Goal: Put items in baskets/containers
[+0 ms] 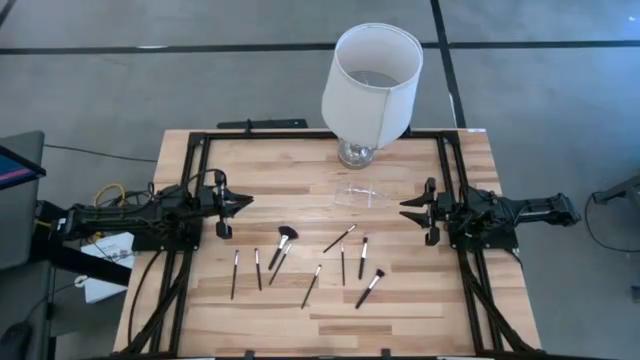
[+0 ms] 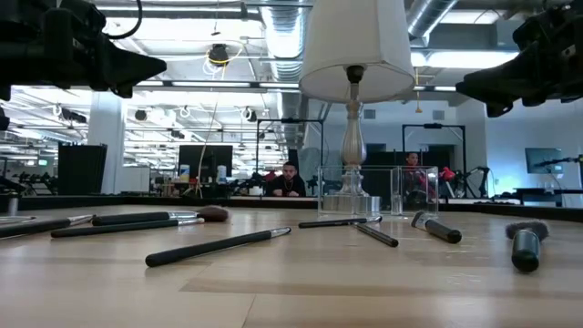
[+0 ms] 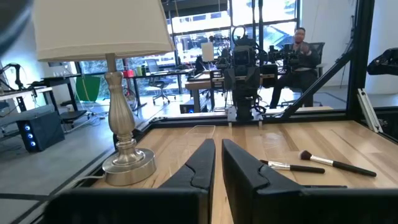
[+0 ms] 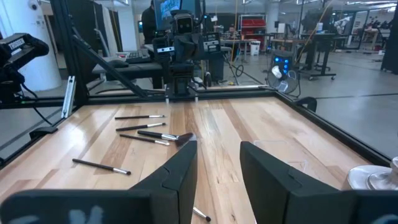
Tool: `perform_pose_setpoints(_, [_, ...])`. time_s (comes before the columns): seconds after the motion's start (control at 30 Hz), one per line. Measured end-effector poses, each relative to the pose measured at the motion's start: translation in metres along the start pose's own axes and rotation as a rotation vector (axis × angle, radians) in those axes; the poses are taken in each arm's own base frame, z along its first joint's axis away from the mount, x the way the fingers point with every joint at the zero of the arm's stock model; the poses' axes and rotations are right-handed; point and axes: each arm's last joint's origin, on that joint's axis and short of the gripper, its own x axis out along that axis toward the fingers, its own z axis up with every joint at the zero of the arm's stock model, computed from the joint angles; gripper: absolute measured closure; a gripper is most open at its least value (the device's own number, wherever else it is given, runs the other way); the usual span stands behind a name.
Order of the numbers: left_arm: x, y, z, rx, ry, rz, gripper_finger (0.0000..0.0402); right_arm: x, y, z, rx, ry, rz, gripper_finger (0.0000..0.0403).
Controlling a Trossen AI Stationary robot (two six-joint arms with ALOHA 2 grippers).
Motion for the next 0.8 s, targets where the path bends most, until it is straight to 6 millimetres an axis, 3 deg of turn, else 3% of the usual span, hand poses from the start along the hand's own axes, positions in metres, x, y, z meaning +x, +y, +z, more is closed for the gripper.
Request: perform_pose_setpoints(0.8, [0.0,0.0001,0.0007,-0.013,-0.007,0.001,0.0374,0.0,0.0,-0.0002,0.0,0.001,0.0,0.029])
